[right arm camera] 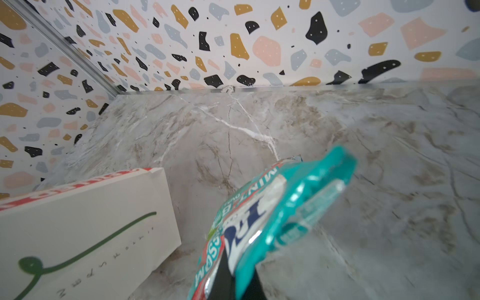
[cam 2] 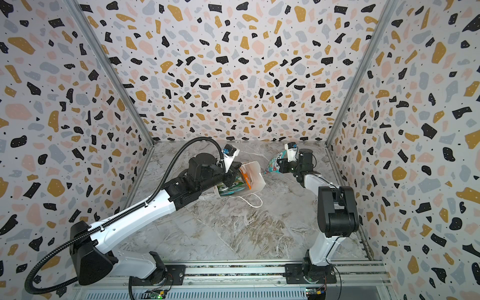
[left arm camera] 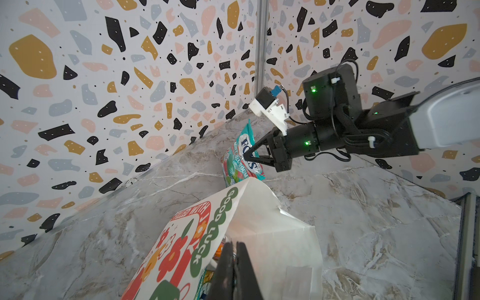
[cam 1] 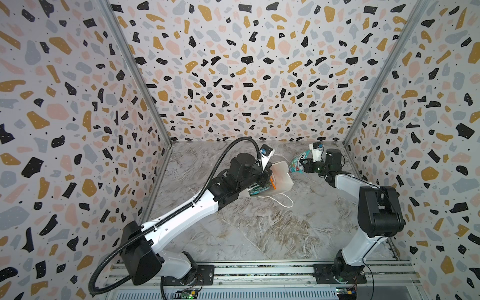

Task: Take the snacks out of the paper bag
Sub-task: 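Carry the teal pack away from the bag and release it on the table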

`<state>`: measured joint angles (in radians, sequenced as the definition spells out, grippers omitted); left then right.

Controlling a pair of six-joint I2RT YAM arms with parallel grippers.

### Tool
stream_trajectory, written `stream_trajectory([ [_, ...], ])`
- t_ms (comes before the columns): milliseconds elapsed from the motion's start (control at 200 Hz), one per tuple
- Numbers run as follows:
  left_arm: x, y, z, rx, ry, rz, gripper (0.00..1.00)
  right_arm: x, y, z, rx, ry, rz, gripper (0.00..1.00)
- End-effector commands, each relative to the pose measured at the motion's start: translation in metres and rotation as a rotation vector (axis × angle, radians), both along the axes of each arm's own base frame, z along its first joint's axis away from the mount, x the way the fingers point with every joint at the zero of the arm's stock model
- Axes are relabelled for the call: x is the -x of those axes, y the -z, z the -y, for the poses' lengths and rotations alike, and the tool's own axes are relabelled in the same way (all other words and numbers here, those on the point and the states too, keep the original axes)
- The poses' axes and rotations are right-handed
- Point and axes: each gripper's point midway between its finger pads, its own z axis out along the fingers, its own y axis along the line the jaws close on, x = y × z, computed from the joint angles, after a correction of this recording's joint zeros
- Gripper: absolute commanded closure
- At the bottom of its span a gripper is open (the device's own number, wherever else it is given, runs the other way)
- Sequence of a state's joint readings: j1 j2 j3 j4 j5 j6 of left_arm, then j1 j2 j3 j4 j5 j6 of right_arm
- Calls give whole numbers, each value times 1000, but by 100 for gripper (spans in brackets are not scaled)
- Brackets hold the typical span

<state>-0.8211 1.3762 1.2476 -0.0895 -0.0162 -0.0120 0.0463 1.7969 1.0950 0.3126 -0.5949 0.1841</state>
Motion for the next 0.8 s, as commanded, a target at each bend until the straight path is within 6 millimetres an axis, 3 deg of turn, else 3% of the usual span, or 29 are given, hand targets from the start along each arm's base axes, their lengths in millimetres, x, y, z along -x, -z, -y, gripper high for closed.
stream_trajectory([
  [0, 10, -21, 3, 46, 40, 40, 100, -20, -34, -9, -78, -79, 87, 100],
  [255, 12, -21, 7, 60, 46, 25, 100, -46, 36, 6, -10, -22, -98, 100],
  [431, 21, -17, 14, 57, 66, 13, 100, -49, 64, 26, 111, 64, -159, 97],
  [516, 25, -16, 17, 67, 93, 2, 100, -49, 72, 38, 162, 123, -183, 88],
  [636, 27, -9, 17, 56, 92, -14, 100, -48, 81, 54, 231, 194, -207, 59],
  [681, 27, -7, 17, 50, 91, -18, 100, -47, 82, 62, 257, 231, -213, 52],
  [791, 30, -6, 19, 64, 103, -13, 100, -44, 69, 71, 275, 291, -202, 42],
])
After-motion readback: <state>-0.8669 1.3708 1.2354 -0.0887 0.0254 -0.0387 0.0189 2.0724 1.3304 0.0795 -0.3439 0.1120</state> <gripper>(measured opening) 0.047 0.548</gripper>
